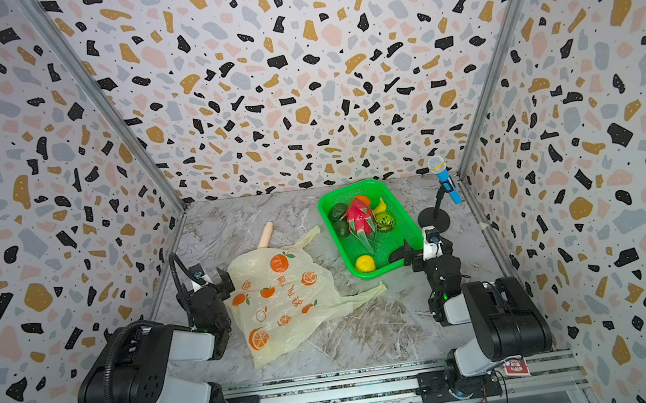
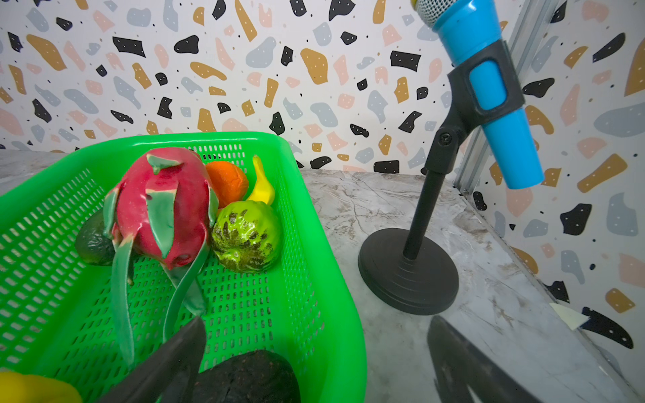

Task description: Place the fruits into the plastic bag

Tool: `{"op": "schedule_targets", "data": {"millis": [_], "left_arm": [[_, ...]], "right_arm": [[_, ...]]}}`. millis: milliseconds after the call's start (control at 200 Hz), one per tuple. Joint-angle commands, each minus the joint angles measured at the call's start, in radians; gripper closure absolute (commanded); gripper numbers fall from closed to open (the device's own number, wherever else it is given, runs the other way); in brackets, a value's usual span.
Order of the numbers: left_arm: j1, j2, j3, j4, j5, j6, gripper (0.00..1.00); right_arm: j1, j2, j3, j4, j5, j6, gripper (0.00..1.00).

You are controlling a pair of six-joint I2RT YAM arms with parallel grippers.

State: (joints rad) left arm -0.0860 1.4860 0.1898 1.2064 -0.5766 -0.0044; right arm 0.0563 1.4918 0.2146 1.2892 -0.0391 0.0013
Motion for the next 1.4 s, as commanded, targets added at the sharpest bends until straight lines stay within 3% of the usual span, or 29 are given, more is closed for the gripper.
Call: {"op": "schedule_targets", "data": {"millis": [0, 961, 986, 1011, 1061, 1146, 1191, 1261, 1341, 1392], "left_arm": [[0.005, -0.007, 0.015, 0.045, 0.006, -0.008, 0.00], [0.034, -0.025, 0.045, 0.009, 0.047, -0.023, 0.01], [0.034, -0.042, 0.095, -0.078, 0.025, -0.029, 0.01], [0.034, -0.067, 0.184, -0.273, 0.008, -0.049, 0.00], [0.037, -0.075, 0.348, -0.571, -0.046, -0.086, 0.01], [0.031, -0.084, 0.471, -0.696, -0.114, -0.074, 0.01], [0.025, -0.101, 0.491, -0.700, -0.160, -0.080, 0.01], [0.022, -0.123, 0.564, -0.836, -0.225, -0.206, 0.01], [0.019, -0.124, 0.680, -1.103, -0.174, -0.364, 0.00], [0.017, -0.131, 0.697, -1.196, -0.072, -0.462, 0.00]], "right_arm": [[0.000, -0.002, 0.003, -0.065, -0.005, -0.029, 0.01], [-0.014, -0.002, 0.008, -0.075, -0.035, -0.023, 0.01], [-0.013, -0.005, 0.009, -0.076, -0.039, -0.026, 0.01], [-0.009, -0.012, 0.024, -0.103, -0.037, -0.028, 0.01], [0.009, -0.060, 0.090, -0.264, -0.026, -0.050, 0.02], [0.042, -0.134, 0.233, -0.553, 0.082, -0.013, 0.10], [0.048, -0.173, 0.262, -0.586, 0.139, 0.045, 0.17], [0.062, -0.244, 0.286, -0.624, 0.237, 0.141, 0.20], [0.096, -0.295, 0.374, -0.756, 0.264, 0.238, 0.25], [0.145, -0.293, 0.461, -0.857, 0.251, 0.249, 0.26]]}}
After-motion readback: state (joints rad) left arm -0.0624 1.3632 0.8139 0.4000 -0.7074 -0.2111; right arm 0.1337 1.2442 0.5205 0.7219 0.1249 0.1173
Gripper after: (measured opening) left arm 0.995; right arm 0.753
